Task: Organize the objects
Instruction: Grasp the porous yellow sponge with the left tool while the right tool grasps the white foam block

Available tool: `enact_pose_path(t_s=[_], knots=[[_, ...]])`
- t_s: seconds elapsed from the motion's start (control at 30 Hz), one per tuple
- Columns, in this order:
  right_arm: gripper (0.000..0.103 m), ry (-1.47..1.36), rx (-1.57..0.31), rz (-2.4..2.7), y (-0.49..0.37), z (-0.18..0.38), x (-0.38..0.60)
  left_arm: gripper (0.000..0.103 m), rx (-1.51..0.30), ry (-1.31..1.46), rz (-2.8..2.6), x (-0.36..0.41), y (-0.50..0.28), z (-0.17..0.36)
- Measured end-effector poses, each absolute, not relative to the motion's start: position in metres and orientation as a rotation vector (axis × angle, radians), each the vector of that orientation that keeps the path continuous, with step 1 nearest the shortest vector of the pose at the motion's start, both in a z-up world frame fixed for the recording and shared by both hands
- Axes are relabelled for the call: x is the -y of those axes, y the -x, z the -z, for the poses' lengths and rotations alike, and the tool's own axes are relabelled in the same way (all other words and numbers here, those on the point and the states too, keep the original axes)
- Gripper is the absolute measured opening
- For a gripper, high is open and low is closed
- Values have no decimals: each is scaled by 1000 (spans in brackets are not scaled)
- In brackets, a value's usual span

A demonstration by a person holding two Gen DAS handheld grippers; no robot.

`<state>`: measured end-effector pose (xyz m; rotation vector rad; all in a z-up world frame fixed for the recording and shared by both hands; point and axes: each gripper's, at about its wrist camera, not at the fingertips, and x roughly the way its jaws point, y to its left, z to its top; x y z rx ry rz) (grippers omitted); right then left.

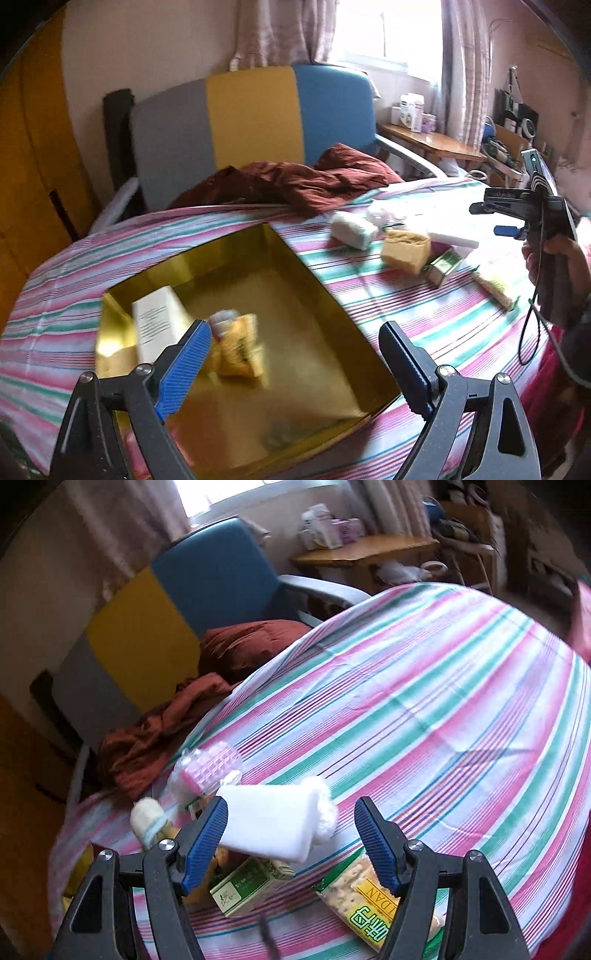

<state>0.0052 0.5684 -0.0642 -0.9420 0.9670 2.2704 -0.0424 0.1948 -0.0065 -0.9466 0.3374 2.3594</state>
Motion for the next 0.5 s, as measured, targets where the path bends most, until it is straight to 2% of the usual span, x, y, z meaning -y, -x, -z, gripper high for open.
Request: enact_pose_path(t_s=[0.27, 0.5], knots=[[76, 951, -1052, -2273, -3, 69, -572, 93, -302, 1039, -2190, -266, 65, 15], [76, 982, -1044, -2312, 0, 68, -568, 93, -285, 1163, -2065, -329, 93, 36]])
